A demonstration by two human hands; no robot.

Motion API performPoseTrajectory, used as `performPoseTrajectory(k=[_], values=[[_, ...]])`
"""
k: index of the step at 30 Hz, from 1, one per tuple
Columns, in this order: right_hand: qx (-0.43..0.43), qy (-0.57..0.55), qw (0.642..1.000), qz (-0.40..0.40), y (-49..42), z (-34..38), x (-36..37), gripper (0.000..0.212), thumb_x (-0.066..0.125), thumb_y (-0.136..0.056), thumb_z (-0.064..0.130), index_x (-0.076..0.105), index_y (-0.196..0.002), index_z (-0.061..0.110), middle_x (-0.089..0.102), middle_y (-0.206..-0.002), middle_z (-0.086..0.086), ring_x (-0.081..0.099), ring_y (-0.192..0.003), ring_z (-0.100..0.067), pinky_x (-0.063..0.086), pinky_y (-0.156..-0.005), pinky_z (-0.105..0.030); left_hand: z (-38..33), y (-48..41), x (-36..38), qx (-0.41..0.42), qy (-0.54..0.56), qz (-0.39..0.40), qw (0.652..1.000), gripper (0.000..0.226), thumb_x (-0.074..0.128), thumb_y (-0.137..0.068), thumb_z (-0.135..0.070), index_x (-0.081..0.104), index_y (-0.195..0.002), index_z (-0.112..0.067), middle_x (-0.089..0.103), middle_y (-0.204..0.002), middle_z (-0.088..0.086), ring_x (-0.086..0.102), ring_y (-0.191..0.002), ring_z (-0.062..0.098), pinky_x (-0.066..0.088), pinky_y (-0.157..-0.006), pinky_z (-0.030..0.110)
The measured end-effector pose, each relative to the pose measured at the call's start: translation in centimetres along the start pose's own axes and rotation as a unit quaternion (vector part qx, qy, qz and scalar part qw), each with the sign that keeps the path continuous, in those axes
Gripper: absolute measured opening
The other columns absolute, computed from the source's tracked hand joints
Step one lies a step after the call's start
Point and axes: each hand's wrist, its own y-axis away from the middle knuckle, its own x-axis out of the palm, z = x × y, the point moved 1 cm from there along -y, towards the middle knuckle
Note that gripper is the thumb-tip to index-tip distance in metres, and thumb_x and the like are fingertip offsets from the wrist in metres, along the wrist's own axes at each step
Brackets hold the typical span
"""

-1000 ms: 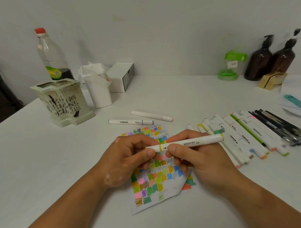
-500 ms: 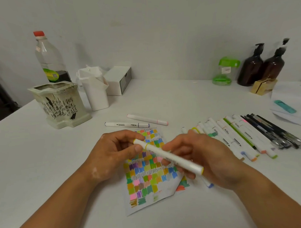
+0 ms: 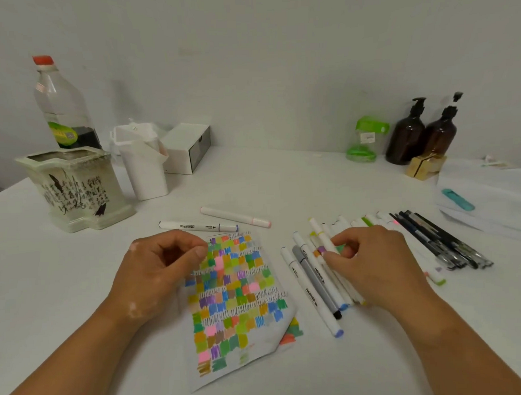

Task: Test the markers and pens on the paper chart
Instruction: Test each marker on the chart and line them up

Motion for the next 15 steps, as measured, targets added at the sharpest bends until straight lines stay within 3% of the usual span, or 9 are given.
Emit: performPoseTrajectory(k=[3, 6, 10, 13, 15], values=[[0.016, 0.023, 1.0, 0.011, -0.1, -0.2, 0.6, 0.02, 0.077, -0.08, 0.041, 0.077, -0.097, 0.031, 0.064, -0.066, 0.015, 0.058, -0.065, 0.003, 0.038, -0.057, -0.009, 0.7, 0.0, 0.1, 0.008, -0.095, -0.013, 0.995, 0.005, 0.07, -0.08, -0.04, 0.072, -0.079, -0.035, 0.072, -0.078, -0.013, 0.067, -0.077, 0.008, 0.052, -0.056, 0.014], [0.029, 0.036, 0.999, 0.01, 0.1, -0.4, 0.7, 0.02, 0.076, -0.081, 0.043, 0.076, -0.097, 0.032, 0.065, -0.07, 0.015, 0.059, -0.068, 0.0, 0.049, -0.063, -0.02, 0.9, -0.1, 0.1, 0.039, -0.171, -0.027, 0.984, 0.01, 0.075, -0.084, -0.028, 0.071, -0.076, -0.033, 0.068, -0.079, -0.023, 0.063, -0.077, 0.004, 0.048, -0.056, 0.01], [0.017, 0.049, 0.998, -0.021, 0.2, 0.2, 0.3, 0.018, 0.076, -0.082, 0.047, 0.072, -0.093, 0.034, 0.063, -0.071, 0.016, 0.059, -0.069, -0.002, 0.052, -0.064, -0.027, 1.0, -0.1, 0.1, 0.041, -0.168, -0.019, 0.985, 0.012, 0.075, -0.086, -0.024, 0.07, -0.077, -0.03, 0.067, -0.079, -0.026, 0.063, -0.077, 0.001, 0.046, -0.056, 0.008], [-0.043, 0.037, 0.998, -0.041, -0.8, 2.6, 0.2, 0.008, 0.075, -0.083, 0.042, 0.071, -0.088, 0.036, 0.064, -0.072, 0.019, 0.057, -0.066, 0.001, 0.044, -0.058, -0.021, 1.1, -0.3, 0.0, 0.039, -0.157, -0.016, 0.987, 0.013, 0.075, -0.087, -0.023, 0.071, -0.076, -0.029, 0.068, -0.077, -0.022, 0.063, -0.072, 0.002, 0.045, -0.055, 0.009], [-0.092, 0.035, 0.995, -0.021, -2.5, 4.9, 0.8, 0.005, 0.072, -0.087, 0.037, 0.073, -0.091, 0.035, 0.068, -0.078, 0.018, 0.059, -0.068, -0.001, 0.05, -0.064, -0.024, 1.1, -0.3, 0.0, 0.034, -0.152, -0.013, 0.988, 0.012, 0.075, -0.087, -0.024, 0.071, -0.076, -0.028, 0.068, -0.075, -0.022, 0.062, -0.07, 0.002, 0.045, -0.055, 0.01]])
